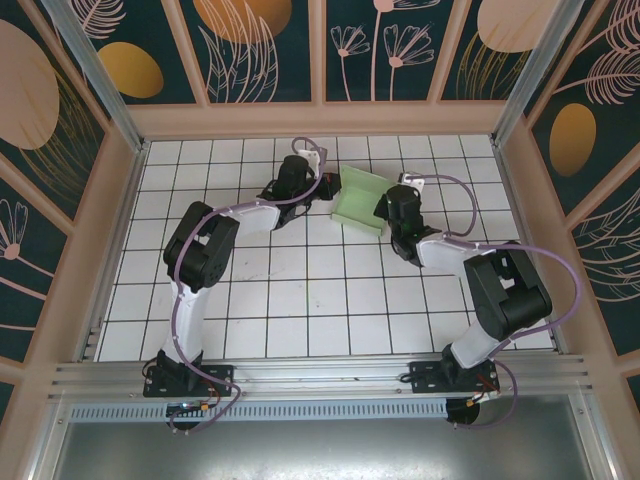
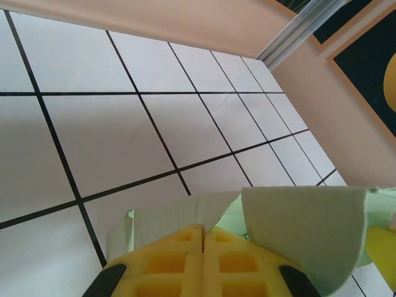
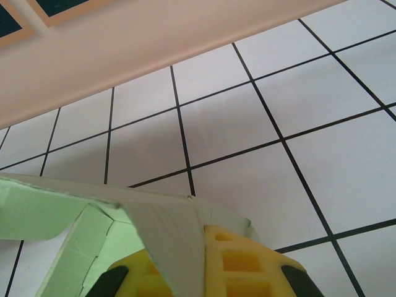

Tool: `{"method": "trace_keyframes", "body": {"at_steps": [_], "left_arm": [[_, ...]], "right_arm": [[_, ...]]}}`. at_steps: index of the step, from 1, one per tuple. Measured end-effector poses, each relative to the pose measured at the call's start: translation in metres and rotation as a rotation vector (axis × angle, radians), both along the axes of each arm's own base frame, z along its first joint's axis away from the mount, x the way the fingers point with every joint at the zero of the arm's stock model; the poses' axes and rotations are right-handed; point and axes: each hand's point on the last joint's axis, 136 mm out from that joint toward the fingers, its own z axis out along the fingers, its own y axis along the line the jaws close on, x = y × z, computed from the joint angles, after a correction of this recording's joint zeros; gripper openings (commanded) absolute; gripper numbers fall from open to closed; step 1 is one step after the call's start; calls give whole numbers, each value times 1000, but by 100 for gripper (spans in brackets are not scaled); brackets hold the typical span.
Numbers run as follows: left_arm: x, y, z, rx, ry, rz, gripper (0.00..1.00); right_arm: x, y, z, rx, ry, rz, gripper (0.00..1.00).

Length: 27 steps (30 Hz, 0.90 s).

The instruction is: Fold the paper box

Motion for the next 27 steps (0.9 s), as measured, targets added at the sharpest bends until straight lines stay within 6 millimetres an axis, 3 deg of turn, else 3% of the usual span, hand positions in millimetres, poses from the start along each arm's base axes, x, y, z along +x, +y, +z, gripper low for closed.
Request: {"method": "trace_keyframes", "body": {"at_steps": [15,27], "left_arm": [[-10,1,-2,-43,-7,36,0],[-22,3,0,-67,20,90,0]], "right_arm": [[-6,1,-4,26,-23,-25,0],[1,-1,3,108,35,-131,0]]}}
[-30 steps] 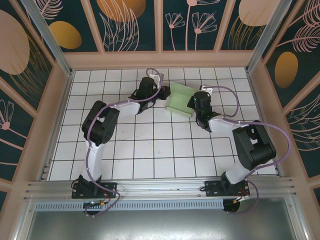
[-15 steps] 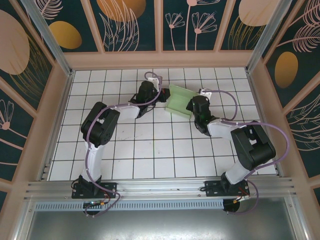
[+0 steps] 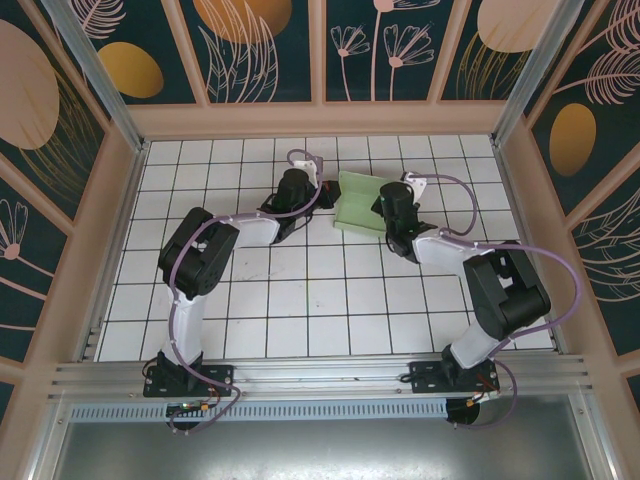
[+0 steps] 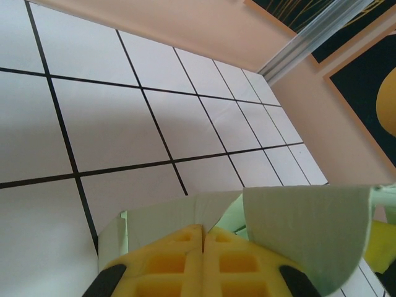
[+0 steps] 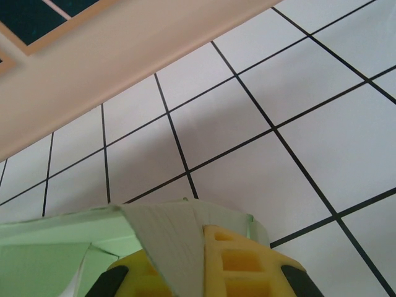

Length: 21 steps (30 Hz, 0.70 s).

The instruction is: Fold the paper box

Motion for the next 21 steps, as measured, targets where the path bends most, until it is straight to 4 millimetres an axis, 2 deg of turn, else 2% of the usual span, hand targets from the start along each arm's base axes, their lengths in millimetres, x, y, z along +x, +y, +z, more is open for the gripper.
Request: {"method": "trace_keyframes", "body": {"at_steps": [9,21], "left_arm": [[3,2,-1,-36,41,76,0],[1,1,-3,-72,73,134,0]], "right_arm": [[-2,9,-1,19,-9,9,0],[-8,7,-8,41,-49,14,0]]}}
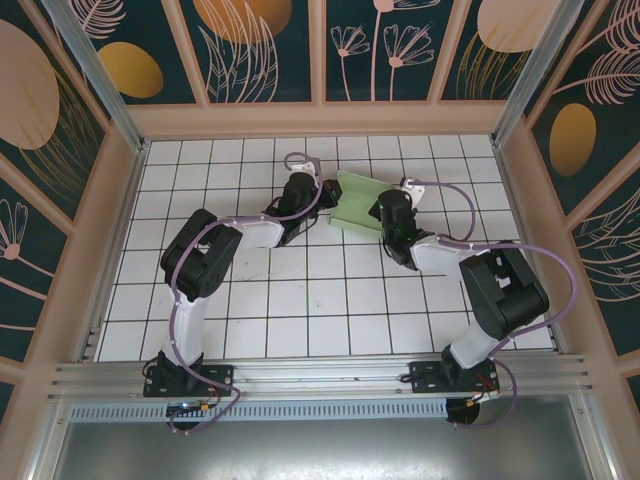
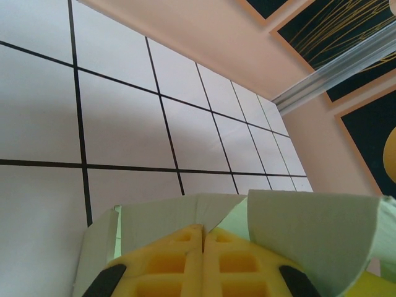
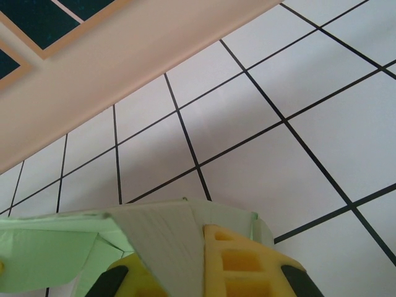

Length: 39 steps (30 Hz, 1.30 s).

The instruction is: Fold the paper box

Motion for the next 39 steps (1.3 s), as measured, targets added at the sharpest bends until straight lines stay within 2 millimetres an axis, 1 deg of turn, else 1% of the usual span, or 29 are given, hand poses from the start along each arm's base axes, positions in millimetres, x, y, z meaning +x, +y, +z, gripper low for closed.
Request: {"method": "trace_keyframes", "body": {"at_steps": [7,11,22,23,26,27,28,29,33,36,39], "left_arm": [[-11,4,-5,-10,0,-4,0],[-18,7,-14,-10,11,-14,0],[-28,14,-16,-22,-7,-14,0],[-29,15,-16,-23,-9,-14,0],[-33,18,-17,-20,-20,-16,0],[-35,19,-17,-18,-23,-17,0],[-35,20,-17,-14,-30,-17,0],[-35,21,-17,-8,-35,-16,0],[-37,26,-20,19,-53,-7,0],[-38,28,-21,34,-66,-7,0],[-39,29,-22,45,-75,-9,0]], "right_arm": [[-16,5,-6,-8,-48,42,0],[-27,8,-15,-31,-53,70,0],[-43,21,-13,-108,-122,132,0],[-44,22,-12,-115,-127,138,1],[-48,23,-12,-134,-145,157,12],[-50,25,-11,-139,-154,167,19],[-51,27,-9,-142,-168,177,30],[-53,29,-5,-138,-184,187,38],[-63,38,12,-136,-257,232,58],[-73,39,24,-138,-306,258,68],[-84,35,37,-137,-351,266,71]]}}
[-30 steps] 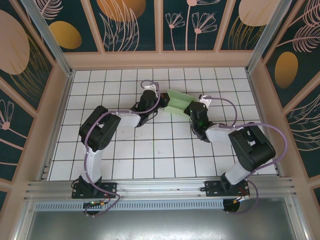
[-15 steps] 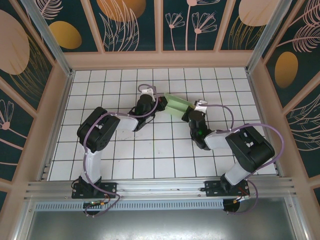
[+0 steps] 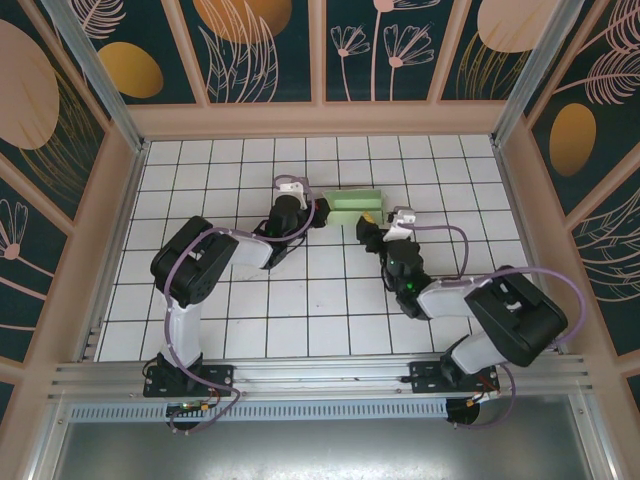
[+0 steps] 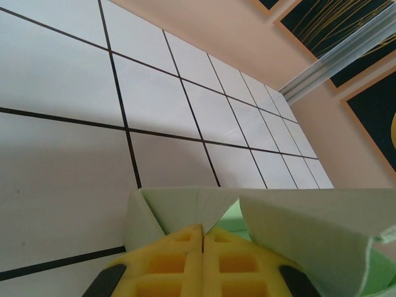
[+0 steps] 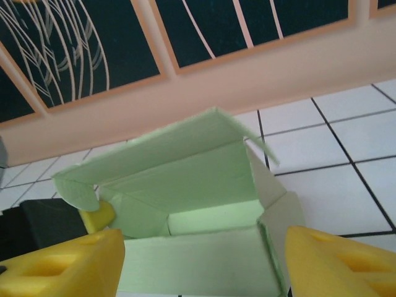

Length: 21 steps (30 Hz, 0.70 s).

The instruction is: Fold the paper box

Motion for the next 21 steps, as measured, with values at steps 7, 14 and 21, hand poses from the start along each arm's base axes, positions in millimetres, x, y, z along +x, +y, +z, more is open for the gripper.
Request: {"method": "trace_keyframes", "body": {"at_steps": [7,14,21], "left_arm": [[-1,1,0,28,-25,-11,0],[-7,7,0,94,-72,-18,0],[-18,2,-1,180,-152,-48,0]], "right_arm": [[-19,-18,49,62,-122,-10,72],[20,-48,88,168,-45,-86,71],[61,-50,77,209,145,-86,71]]}}
